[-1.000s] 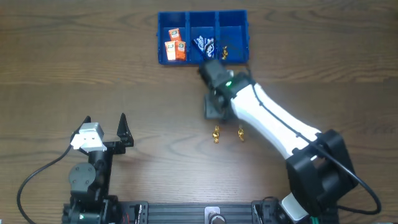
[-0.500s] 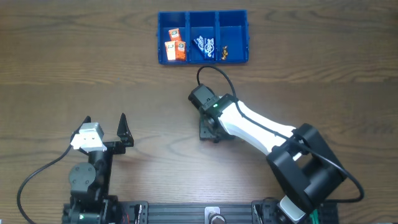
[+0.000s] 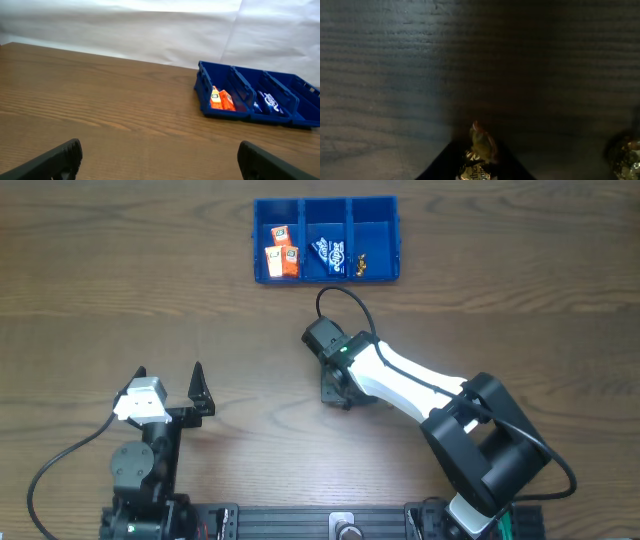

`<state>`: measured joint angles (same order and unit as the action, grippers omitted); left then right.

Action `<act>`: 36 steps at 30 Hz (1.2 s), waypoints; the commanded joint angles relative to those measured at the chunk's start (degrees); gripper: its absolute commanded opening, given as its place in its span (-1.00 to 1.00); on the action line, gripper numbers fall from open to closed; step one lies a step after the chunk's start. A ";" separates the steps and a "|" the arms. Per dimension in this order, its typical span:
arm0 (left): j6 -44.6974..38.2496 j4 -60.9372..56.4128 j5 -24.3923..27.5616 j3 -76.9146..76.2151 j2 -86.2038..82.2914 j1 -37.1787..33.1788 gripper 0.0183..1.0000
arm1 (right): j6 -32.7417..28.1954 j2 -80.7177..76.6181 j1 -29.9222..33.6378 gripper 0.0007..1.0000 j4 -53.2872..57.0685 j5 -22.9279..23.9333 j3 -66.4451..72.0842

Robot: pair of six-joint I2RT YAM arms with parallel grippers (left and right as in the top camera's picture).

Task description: Sort Candies Into Trays

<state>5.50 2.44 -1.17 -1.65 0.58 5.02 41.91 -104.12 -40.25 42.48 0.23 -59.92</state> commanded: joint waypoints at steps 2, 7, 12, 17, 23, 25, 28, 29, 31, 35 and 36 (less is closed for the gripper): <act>-0.83 1.99 -0.26 1.38 -0.31 -0.22 1.00 | 0.42 3.50 0.37 -0.63 0.72 1.97 -0.94; -0.81 1.99 -0.28 1.38 -0.31 -0.22 1.00 | -3.78 11.13 3.93 -0.65 15.78 13.27 -17.33; -0.81 1.99 -0.28 1.38 -0.31 -0.22 1.00 | -17.14 -0.11 16.31 -0.65 16.90 13.90 -42.58; -0.81 1.99 -0.26 1.38 -0.31 -0.22 1.00 | -22.80 -16.96 21.42 -0.65 5.62 13.66 -53.83; -0.81 1.99 -0.26 1.38 -0.31 -0.22 1.00 | -22.93 -24.68 23.08 -0.63 -0.92 13.64 -53.83; -0.81 1.99 -0.26 1.38 -0.31 -0.22 1.00 | -22.95 -24.76 23.08 -0.55 -1.55 13.66 -53.83; -0.81 1.99 -0.26 1.38 -0.31 -0.22 1.00 | -22.97 -24.74 22.95 0.10 -1.97 13.68 -53.83; -0.81 1.99 -0.26 1.38 -0.31 -0.22 1.00 | -23.61 -24.57 22.71 0.21 -1.90 13.68 -53.83; -0.81 1.99 -0.26 1.38 -0.31 -0.22 1.00 | -24.46 -23.56 22.32 0.31 -1.51 13.73 -53.83; -0.83 1.99 -0.28 1.38 -0.31 -0.22 0.99 | -24.44 -16.11 21.68 0.39 3.17 13.70 -51.47; -0.81 1.99 -0.26 1.38 -0.31 -0.22 0.99 | -24.44 -13.44 21.18 0.42 4.76 13.73 -49.40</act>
<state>5.48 2.44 -1.17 -1.65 0.58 5.02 18.26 -127.20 -17.93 44.77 13.30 -112.05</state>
